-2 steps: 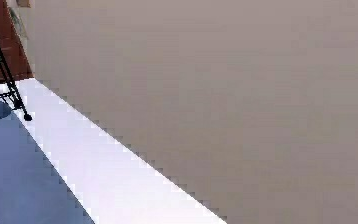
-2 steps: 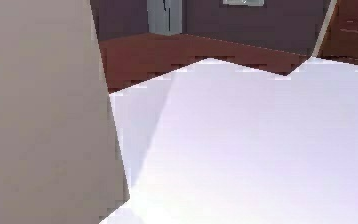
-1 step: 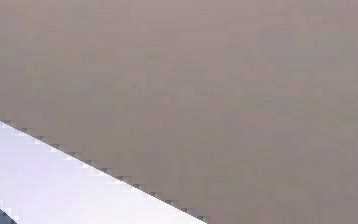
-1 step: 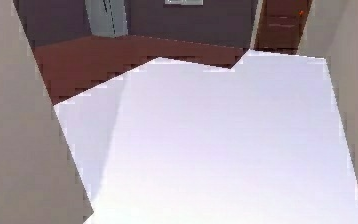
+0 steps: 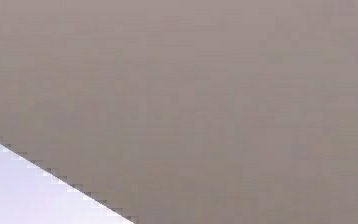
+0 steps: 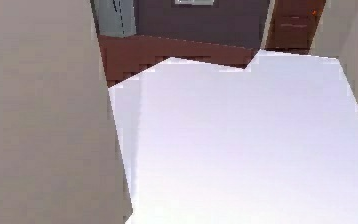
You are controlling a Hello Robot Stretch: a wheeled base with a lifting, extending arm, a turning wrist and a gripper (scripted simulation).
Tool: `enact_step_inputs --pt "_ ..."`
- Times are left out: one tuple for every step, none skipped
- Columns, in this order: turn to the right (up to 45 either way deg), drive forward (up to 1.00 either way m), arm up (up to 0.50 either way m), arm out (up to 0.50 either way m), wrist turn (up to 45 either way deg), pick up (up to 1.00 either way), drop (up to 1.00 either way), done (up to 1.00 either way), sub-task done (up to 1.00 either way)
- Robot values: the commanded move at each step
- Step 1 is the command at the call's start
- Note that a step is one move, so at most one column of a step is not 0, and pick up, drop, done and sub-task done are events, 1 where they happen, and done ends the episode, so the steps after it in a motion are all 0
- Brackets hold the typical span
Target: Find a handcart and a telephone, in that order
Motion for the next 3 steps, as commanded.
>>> enact_step_inputs --pt "-3.0 0.0 0.0 0.0 0.0 0.0 0.0 0.0 0.0" --pt "0.0 0.35 0.0 0.0 0.0 0.0 0.0 0.0 0.0" --pt "-45.0 0.0 0.0 0.0 0.0 0.0 0.0 0.0 0.0"
